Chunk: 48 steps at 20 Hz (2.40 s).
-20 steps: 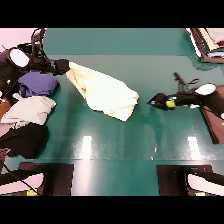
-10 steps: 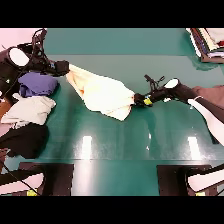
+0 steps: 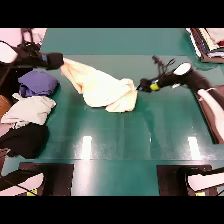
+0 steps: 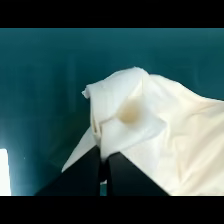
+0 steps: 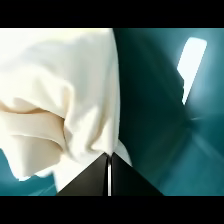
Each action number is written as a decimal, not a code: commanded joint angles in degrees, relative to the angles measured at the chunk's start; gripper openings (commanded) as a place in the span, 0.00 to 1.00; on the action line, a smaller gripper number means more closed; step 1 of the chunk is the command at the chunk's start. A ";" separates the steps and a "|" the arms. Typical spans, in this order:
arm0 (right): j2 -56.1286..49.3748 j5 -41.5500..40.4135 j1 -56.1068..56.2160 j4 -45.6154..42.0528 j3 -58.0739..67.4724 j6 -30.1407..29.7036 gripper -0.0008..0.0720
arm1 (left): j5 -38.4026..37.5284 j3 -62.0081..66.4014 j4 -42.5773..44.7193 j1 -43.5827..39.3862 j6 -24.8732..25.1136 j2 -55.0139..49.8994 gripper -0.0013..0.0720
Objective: Fold the shirts.
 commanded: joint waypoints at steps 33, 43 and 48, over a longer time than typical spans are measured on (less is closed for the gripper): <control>5.97 9.94 -7.10 -17.20 9.46 11.28 0.03 | -5.75 10.08 -3.87 -0.02 5.31 -15.43 0.05; -6.16 13.68 -9.70 -15.56 22.93 10.29 0.60 | -16.28 14.78 -3.85 6.93 3.41 -24.85 0.73; 6.49 14.86 -12.66 -15.74 10.32 8.15 0.60 | -19.19 -3.23 1.90 9.55 3.21 -12.46 0.73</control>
